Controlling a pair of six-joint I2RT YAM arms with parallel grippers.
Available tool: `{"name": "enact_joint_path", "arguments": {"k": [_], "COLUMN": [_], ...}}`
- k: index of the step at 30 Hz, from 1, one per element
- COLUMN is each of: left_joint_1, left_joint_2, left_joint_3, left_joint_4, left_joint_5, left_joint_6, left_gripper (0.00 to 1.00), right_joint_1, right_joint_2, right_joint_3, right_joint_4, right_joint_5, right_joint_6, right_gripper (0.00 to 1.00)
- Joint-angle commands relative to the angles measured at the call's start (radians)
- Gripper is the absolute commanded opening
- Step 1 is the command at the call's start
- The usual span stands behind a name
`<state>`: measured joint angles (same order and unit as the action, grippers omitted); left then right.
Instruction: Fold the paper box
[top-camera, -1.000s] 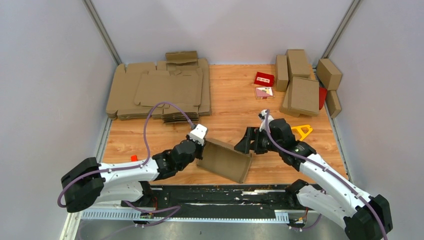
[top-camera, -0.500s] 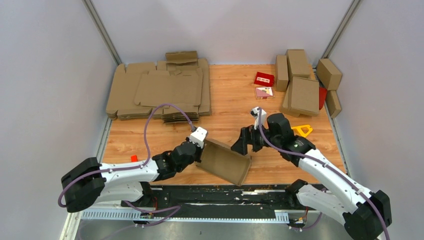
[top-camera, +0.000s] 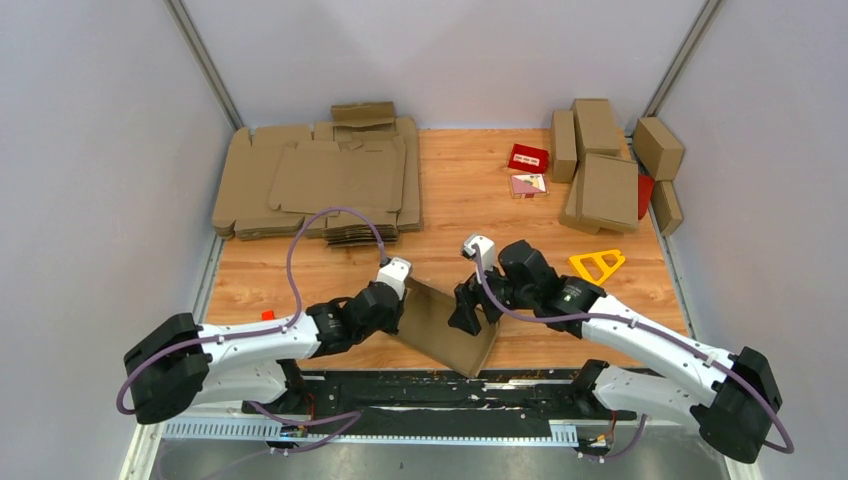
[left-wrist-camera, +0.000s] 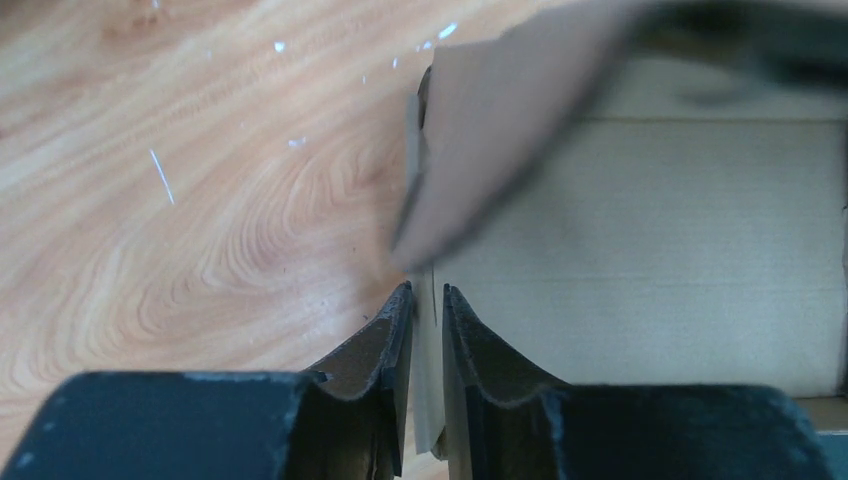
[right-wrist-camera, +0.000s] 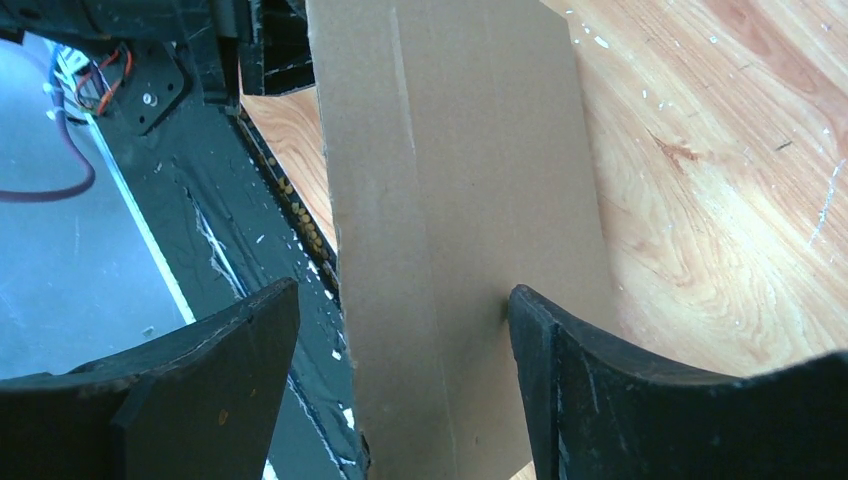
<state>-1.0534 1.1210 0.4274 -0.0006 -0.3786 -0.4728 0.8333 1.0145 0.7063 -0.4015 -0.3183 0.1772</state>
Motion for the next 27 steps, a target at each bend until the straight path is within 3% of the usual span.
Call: {"name": "enact_joint_path", "arguments": {"k": [1, 6, 13, 23, 27], "left_joint_1": [0.045, 0.083, 0.144, 0.150, 0.151], "left_joint_2": [0.012, -0.024, -0.068, -0.031, -0.022], "left_joint_3": [0.041, 0.037, 0.002, -0.050, -0.046], "left_joint_4": [-0.139, -0.177, -0.154, -0.043, -0.026], "left_joint_5": [0.088, 0.108, 0.182, 0.193, 0.177], "left_joint_6": [-0.120, -0.143, -0.159, -0.177, -0.155], "left_gripper": [0.26, 0.36, 0.36, 0.32, 0.20], "right_joint_1": [0.055, 0.098, 0.167, 0.270, 0.283], "right_joint_2": [-0.010, -0.018, -0.013, 0.045, 0.058], "right_joint_3": [0.024, -0.012, -0.044, -0.047, -0.047], "right_joint_4": [0.022, 0.050, 0.087, 0.105, 0.110], "right_joint_5": [0.095, 0.113, 0.163, 0.288, 0.318], "right_joint_6": [-0.060, -0.066, -0.065, -0.047, -0.040], "right_gripper": [0.76, 0.74, 0.72, 0.69, 0.65]}}
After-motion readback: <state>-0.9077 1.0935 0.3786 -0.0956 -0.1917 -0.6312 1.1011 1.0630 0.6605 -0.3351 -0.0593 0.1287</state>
